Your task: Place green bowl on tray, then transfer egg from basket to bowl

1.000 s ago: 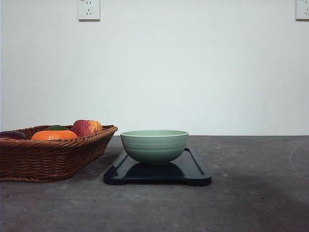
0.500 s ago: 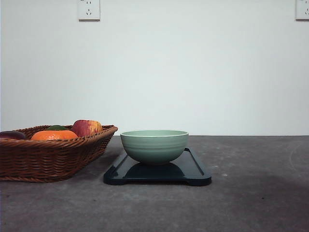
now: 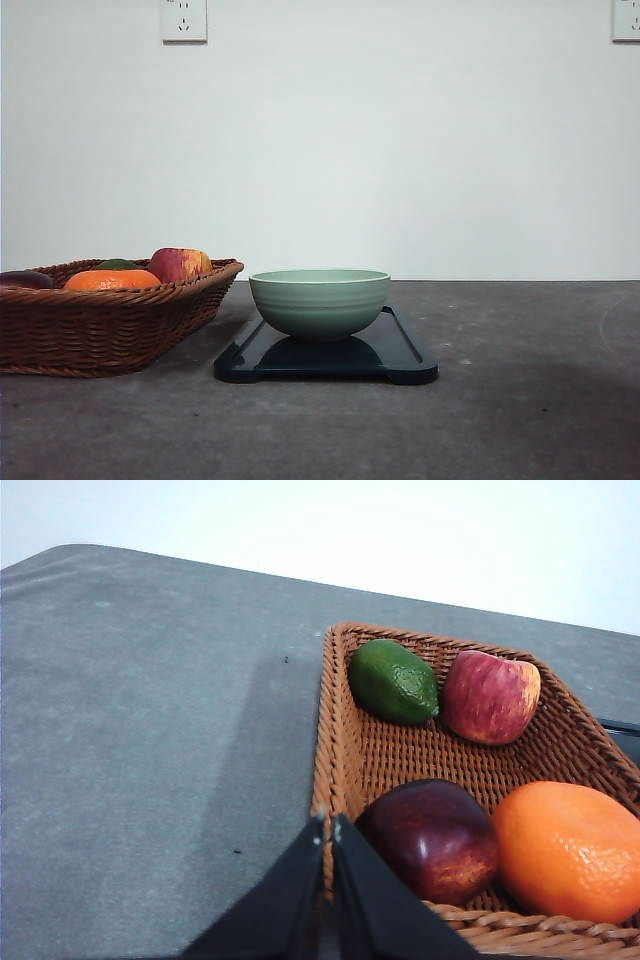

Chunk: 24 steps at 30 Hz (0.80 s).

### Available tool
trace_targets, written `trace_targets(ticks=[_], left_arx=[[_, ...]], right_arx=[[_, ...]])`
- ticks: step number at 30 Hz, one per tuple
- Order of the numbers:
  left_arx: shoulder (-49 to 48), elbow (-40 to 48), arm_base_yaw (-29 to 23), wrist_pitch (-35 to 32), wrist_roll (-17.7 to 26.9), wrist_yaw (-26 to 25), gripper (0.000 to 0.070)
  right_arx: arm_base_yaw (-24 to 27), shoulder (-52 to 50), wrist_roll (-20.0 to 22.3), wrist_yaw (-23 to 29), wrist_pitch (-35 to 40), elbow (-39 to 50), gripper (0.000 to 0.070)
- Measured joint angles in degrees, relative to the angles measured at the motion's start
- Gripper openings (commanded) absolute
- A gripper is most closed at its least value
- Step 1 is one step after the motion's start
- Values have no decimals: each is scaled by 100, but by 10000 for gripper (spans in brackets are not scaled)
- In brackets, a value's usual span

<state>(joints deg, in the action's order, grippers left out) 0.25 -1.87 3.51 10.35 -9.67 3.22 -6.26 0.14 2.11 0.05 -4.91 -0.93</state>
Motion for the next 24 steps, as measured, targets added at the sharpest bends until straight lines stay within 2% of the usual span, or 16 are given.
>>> trace_targets(ticks=[24], left_arx=[[0,0,0,0,0,0,0]], right_arx=[[0,0,0,0,1,0,12]])
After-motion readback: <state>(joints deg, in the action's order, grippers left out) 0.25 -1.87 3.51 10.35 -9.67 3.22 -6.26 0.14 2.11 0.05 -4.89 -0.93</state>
